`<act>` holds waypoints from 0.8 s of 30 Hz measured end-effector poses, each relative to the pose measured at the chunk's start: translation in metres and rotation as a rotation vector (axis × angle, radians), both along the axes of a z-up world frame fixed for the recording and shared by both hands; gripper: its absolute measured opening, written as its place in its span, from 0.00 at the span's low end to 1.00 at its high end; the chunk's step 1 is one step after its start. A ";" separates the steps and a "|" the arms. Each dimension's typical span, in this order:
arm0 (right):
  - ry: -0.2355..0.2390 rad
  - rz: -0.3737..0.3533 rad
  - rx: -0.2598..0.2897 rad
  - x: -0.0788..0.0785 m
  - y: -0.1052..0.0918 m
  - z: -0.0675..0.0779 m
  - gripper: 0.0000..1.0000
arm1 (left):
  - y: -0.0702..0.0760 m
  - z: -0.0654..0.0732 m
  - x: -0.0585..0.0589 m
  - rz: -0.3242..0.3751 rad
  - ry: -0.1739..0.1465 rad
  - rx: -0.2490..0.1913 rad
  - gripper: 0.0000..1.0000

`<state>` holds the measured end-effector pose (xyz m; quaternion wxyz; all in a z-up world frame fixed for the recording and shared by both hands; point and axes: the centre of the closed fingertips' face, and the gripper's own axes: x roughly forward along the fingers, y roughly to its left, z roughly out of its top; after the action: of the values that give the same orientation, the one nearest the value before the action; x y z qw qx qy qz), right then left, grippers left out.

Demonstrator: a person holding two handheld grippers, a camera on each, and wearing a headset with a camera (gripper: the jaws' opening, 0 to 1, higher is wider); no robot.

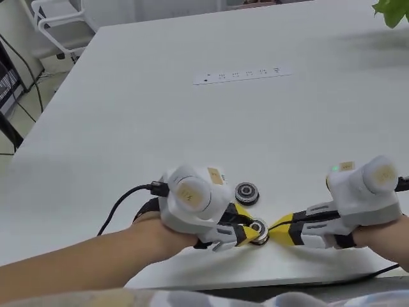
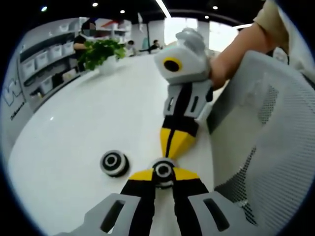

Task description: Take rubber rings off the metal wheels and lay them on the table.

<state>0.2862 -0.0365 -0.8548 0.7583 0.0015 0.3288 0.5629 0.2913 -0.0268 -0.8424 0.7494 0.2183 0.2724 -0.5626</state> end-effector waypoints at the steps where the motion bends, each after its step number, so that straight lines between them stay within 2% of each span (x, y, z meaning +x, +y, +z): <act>1: 0.003 -0.005 0.002 0.000 0.000 0.000 0.00 | 0.000 0.000 0.000 0.000 -0.002 0.001 0.13; 9: 0.073 -0.067 0.063 0.001 -0.001 0.005 0.00 | 0.000 0.000 0.000 0.001 -0.001 0.001 0.13; 13: 0.084 -0.076 0.073 0.001 0.001 0.005 0.00 | 0.000 0.000 0.000 0.003 -0.002 0.002 0.13; 15: 0.094 -0.091 0.095 0.002 0.002 0.008 0.00 | 0.000 0.000 0.000 0.005 -0.001 0.003 0.13; 16: 0.105 -0.102 0.124 0.004 0.004 0.013 0.00 | 0.000 0.000 0.000 0.005 -0.001 0.003 0.13; 18: 0.099 -0.096 0.109 0.003 0.003 0.011 0.00 | 0.000 0.000 0.000 0.007 -0.002 0.004 0.13; 24: 0.125 -0.110 0.137 0.002 0.004 0.014 0.00 | -0.001 0.000 0.000 0.011 -0.005 0.010 0.13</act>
<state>0.2886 -0.0320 -0.8411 0.7640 0.1065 0.3357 0.5406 0.2911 -0.0274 -0.8426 0.7522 0.2218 0.2746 -0.5565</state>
